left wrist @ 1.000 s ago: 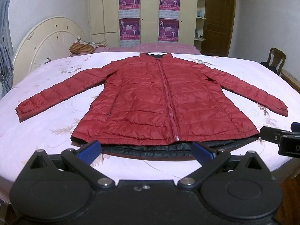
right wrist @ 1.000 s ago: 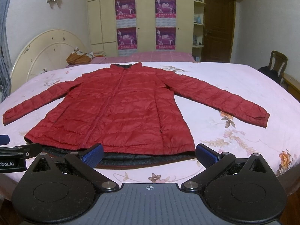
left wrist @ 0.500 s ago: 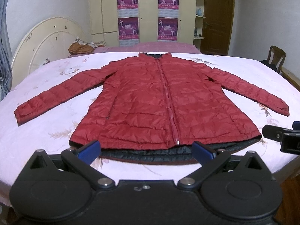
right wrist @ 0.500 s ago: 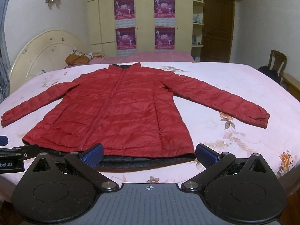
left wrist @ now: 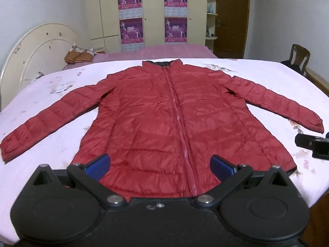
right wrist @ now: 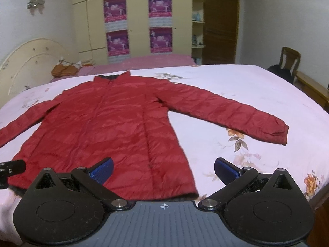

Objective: Fold large clothes
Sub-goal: 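Move the right tool to the sleeve cuff and close on it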

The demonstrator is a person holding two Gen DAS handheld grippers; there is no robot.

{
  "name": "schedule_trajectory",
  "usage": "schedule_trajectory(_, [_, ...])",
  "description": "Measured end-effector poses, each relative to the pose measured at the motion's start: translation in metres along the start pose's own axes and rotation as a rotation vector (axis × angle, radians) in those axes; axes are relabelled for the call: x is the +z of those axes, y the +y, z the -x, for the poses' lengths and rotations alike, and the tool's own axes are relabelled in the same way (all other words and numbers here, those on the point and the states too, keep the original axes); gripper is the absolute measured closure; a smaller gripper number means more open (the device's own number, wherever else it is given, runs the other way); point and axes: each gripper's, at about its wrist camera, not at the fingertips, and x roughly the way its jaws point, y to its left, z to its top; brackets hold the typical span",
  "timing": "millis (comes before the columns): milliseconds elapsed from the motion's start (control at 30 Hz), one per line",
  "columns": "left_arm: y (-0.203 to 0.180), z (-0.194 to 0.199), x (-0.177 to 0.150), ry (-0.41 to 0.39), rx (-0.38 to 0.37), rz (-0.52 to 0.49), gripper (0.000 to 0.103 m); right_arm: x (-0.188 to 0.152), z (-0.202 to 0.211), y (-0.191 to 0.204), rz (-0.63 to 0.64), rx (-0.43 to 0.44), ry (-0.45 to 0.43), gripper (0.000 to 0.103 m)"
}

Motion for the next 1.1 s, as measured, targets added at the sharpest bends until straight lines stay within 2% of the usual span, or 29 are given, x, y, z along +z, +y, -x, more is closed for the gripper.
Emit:
schedule_trajectory(233, [0.007, -0.042, 0.026, 0.026, -0.044, 0.021, 0.000, 0.023, -0.045, -0.010, -0.050, -0.049, 0.010, 0.000])
schedule_trajectory(400, [0.018, -0.085, 0.043, 0.095, -0.097, 0.069, 0.000, 0.034, -0.077, -0.026, -0.118, -0.101, 0.011, 0.000])
schedule_trajectory(567, [0.030, -0.121, 0.053, 0.135, -0.151, 0.102, 0.000, 0.037, -0.103, -0.061, -0.244, -0.144, -0.032, 0.000])
schedule_trajectory(633, [0.029, -0.130, 0.056, 0.145, -0.167, 0.083, 0.000, 0.036, -0.111, -0.084, -0.310, -0.170, -0.046, 0.000])
schedule_trajectory(867, [0.007, -0.152, 0.067, 0.125, -0.168, 0.019, 0.001, 0.027, -0.121, -0.165, -0.515, -0.263, -0.062, 0.001])
schedule_trajectory(967, [0.003, -0.161, 0.073, 0.094, -0.176, 0.038, 0.002, 0.022, -0.124, -0.191, -0.584, -0.288, -0.067, 0.001])
schedule_trajectory(1100, [-0.001, -0.171, 0.085, 0.040, -0.130, 0.072, 0.000, 0.018, -0.129, -0.214, -0.653, -0.291, -0.066, 0.001])
